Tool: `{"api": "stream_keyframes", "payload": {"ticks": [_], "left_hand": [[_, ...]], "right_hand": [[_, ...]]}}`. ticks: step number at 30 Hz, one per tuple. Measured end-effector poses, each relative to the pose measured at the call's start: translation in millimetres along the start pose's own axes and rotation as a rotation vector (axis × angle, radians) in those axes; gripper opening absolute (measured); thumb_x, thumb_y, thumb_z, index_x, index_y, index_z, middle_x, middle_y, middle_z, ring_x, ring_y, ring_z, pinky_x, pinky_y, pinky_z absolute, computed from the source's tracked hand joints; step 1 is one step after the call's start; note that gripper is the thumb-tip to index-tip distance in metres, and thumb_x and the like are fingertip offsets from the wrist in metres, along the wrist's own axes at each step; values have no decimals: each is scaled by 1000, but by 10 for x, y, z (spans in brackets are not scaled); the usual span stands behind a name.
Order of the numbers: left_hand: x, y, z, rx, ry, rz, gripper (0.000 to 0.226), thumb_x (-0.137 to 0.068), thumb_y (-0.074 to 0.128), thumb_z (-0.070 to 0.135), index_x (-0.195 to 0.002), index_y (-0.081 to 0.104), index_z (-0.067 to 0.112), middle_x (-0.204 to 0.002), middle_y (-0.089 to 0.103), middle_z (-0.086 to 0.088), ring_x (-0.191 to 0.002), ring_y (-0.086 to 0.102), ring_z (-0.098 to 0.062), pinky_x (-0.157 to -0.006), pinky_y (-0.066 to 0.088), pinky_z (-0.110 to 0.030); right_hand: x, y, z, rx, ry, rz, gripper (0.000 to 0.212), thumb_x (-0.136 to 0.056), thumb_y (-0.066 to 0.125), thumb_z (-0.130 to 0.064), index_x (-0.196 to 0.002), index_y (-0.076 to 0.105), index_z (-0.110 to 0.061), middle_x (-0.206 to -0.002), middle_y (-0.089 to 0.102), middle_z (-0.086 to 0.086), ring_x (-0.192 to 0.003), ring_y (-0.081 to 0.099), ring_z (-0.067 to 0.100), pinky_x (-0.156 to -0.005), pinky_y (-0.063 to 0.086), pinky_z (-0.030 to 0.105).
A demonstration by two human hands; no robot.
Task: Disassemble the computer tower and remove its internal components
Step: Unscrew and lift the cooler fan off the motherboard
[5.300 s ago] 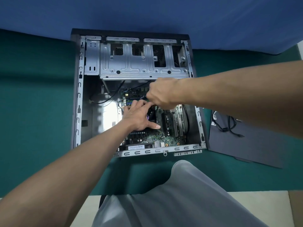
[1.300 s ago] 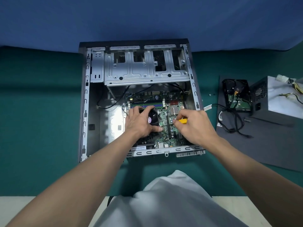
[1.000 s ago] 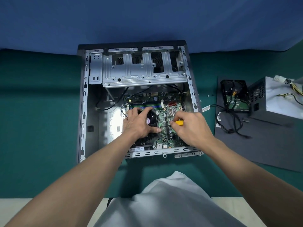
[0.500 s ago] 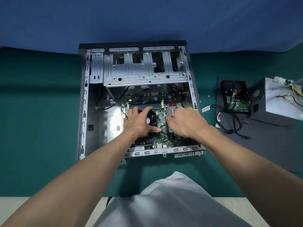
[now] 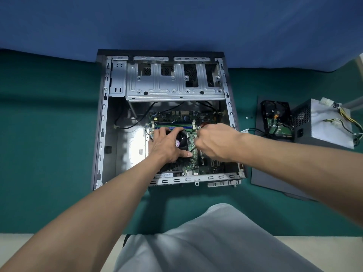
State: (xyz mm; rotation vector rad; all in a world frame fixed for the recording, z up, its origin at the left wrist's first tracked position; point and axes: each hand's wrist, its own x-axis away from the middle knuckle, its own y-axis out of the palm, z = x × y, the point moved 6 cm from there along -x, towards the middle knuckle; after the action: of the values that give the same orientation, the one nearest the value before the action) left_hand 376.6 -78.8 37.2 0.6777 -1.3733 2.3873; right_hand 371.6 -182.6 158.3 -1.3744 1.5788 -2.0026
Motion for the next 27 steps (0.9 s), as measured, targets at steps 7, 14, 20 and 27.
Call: {"api": "stream_keyframes", "payload": {"ticks": [7,14,20,27], "left_hand": [[22,-9,1,21,10,0,92,-63,75,65,-140,27,49,-139,28,-4,-135,17,-22,-103,29,-45],[-41,-41,16,21,59,-144,97,-69,77,56,-147,21,44,-139,27,-9,-135,16,-27,-111,26,-50],[-53,-33,0,-3,62,-126,97,-70,77,55,-148,20,45,-140,28,-7,-137,16,-26,-111,27,-50],[-32,-48,-22,10,41,-71,95,-67,78,57,-144,24,49,-136,32,-2,-135,20,-22,-103,32,-47]], "right_hand": [[-42,212,300,-707,592,-46,40,-96,48,-33,-61,49,-12,-57,53,3,-47,52,14,-43,37,21],[-42,178,271,-892,778,-144,13,-97,40,-12,-97,49,-3,-96,58,10,-75,57,19,-54,44,26],[-55,15,88,-383,377,-100,24,-95,42,-9,-70,44,-9,-78,58,11,-68,51,25,-63,44,31],[-196,-56,54,-386,251,-57,37,-85,55,-4,-57,34,-16,-59,35,4,-59,49,25,-42,30,23]]}}
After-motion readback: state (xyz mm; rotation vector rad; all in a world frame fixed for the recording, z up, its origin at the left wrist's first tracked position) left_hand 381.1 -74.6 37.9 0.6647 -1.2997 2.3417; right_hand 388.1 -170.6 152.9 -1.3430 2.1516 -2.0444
